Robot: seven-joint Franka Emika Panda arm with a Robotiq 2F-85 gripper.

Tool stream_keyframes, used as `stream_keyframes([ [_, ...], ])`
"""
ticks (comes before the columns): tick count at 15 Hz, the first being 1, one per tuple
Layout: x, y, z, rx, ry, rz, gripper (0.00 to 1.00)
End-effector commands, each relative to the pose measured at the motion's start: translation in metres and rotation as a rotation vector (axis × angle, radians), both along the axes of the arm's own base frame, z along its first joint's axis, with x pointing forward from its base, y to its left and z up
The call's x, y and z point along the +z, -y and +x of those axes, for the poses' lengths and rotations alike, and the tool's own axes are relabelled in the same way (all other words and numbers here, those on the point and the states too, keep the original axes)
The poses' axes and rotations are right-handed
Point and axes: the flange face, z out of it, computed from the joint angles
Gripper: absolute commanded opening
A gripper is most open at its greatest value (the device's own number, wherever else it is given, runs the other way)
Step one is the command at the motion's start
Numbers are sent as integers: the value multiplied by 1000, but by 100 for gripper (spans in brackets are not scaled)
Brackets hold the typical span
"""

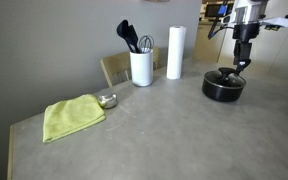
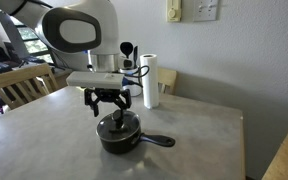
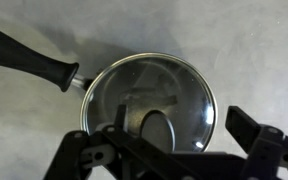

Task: Uncover the pot

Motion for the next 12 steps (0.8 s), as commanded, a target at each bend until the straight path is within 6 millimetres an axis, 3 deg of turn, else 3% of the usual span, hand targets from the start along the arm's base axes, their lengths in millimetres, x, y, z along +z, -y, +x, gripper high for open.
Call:
stream_keyframes([
  [1,-16,7,10,23,-45,23,100],
  [12,-19,1,34,31,-34,-22,100],
])
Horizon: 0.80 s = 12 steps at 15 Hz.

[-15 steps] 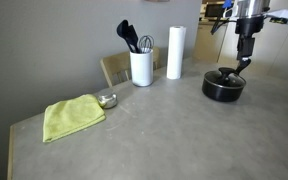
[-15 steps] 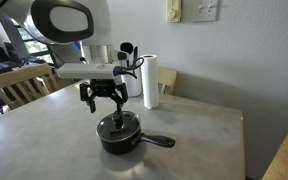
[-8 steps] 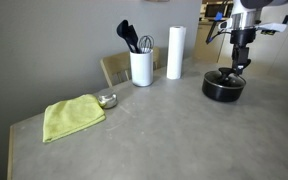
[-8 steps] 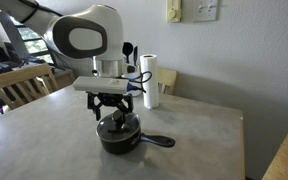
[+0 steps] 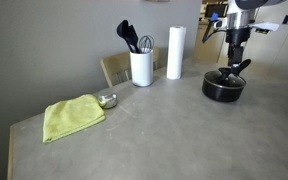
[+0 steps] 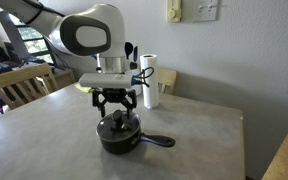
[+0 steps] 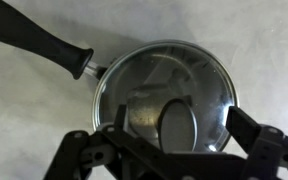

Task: Uncover the pot

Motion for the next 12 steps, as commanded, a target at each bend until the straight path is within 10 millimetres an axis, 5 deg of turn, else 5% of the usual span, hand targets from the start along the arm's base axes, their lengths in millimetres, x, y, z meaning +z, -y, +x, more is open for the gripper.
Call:
stream_keyframes([
  [1,-9,-2,11,-2,-20,14,100],
  [5,-24,-7,15,-6,-45,13,100],
  [7,-29,-8,16,0,-50,11,73],
  [12,-21,-9,18,3,-33,-10,38],
])
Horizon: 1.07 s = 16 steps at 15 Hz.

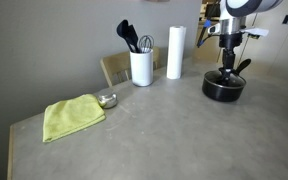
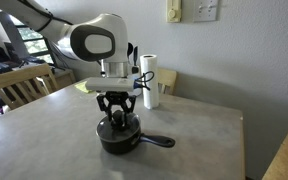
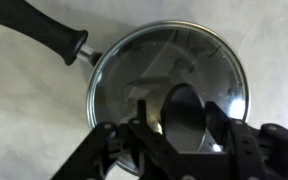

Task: Uncover the pot

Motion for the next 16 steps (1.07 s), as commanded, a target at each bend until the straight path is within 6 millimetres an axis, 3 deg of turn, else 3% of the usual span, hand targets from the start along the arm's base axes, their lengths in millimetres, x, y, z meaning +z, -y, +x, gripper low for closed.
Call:
stream_keyframes([
  [1,1,0,1,-3,-12,-14,31],
  [3,5,-1,0,-11,-9,-28,16],
  [4,7,-2,0,-20,-11,-38,15],
  [11,48,-13,-6,-176,21,-110,15],
  [16,59,-46,-8,-265,-53,-80,15],
])
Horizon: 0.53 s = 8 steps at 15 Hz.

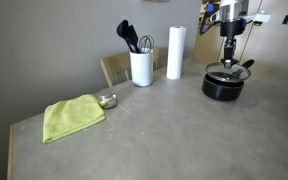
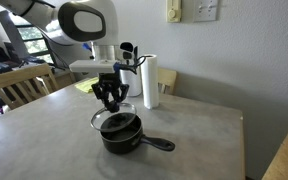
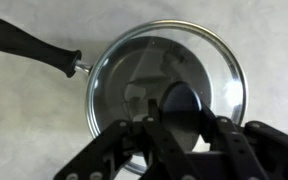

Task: Uncover the pot

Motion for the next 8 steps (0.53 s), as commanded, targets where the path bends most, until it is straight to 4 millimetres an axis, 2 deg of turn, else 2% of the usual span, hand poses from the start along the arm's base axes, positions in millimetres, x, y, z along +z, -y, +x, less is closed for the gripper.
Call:
stream_keyframes([
  [1,10,-32,-8,-71,-58,32,15],
  [8,-3,-123,-11,-94,-179,35,15],
])
